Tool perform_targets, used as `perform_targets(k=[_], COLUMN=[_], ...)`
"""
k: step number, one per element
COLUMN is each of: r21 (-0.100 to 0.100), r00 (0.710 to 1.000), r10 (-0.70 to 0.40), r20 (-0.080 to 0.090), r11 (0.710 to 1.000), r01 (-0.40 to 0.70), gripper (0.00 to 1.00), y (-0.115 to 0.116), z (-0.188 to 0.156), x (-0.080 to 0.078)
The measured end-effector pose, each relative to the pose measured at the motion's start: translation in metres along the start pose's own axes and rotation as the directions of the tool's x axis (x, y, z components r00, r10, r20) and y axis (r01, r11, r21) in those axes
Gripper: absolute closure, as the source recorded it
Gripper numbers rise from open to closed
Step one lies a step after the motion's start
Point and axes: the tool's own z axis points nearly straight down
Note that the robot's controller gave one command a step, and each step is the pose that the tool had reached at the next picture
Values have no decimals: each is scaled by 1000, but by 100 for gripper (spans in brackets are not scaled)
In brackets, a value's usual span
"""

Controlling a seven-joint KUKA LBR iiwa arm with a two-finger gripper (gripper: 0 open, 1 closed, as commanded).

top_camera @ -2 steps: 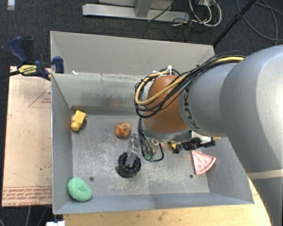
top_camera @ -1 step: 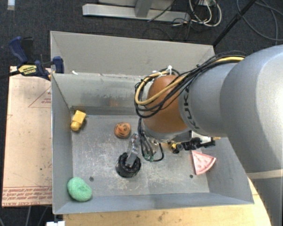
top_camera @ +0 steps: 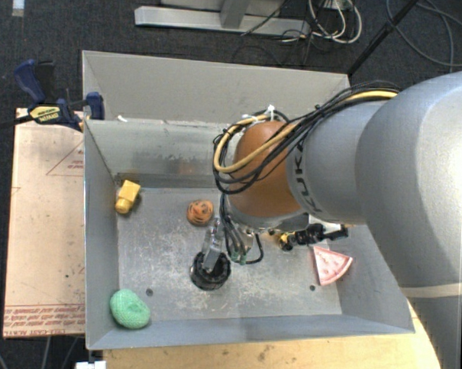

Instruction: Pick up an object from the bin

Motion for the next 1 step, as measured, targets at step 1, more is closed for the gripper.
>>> perform_targets(k=[1], r21=[1], r00=[999], r10=[-42], r20=[-2], r11=[999], r01=[42], gripper=[100], y=[2], z=[-17], x=[0])
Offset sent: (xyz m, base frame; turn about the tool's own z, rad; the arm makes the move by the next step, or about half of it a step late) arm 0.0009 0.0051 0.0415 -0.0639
